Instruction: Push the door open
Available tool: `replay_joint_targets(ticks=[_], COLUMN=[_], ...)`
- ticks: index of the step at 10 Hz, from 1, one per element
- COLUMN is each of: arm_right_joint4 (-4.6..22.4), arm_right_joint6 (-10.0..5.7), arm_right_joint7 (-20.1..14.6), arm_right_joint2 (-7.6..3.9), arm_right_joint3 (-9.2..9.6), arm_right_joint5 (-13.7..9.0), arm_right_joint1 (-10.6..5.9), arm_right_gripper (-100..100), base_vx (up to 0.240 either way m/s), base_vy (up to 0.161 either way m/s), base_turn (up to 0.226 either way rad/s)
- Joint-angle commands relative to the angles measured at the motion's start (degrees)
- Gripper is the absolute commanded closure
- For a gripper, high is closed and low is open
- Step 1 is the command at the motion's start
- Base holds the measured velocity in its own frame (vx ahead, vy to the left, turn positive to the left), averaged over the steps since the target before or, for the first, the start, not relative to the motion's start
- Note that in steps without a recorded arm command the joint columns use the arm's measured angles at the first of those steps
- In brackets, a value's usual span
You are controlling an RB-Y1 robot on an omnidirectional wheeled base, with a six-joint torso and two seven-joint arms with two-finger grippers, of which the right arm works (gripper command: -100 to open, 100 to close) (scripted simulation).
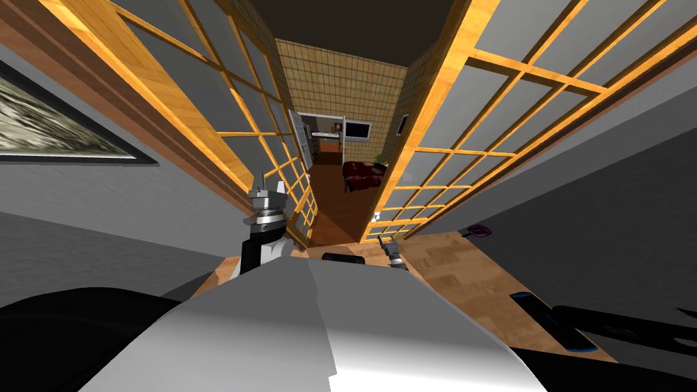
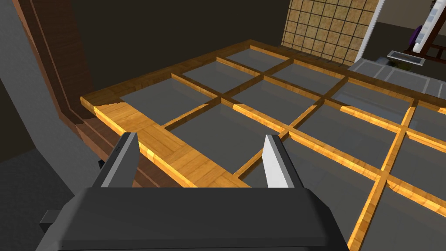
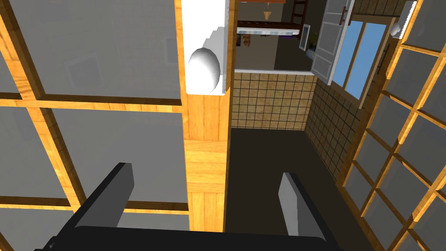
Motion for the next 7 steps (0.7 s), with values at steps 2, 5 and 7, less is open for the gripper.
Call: replay_joint_targets(ticks=[2, 5, 7], arm_right_joint4=[3.0, 3.7, 4.1], arm_right_joint6=[-1.04, -1.05, -0.80], arm_right_joint7=[1.9, 2.5, 2.9], arm_right_joint2=[-0.14, 0.12, 0.48], arm_right_joint3=[-0.57, -0.73, -0.82], arm_right_joint5=[0.9, 1.0, 0.9], arm_right_joint1=[-0.77, -1.18, -1.60], arm_right_gripper=[-100, -100, -100], base_vx=[0.067, 0.077, 0.202], base_vy=[-0.035, -0.017, 0.009], base_turn=[0.034, 0.027, 0.029])
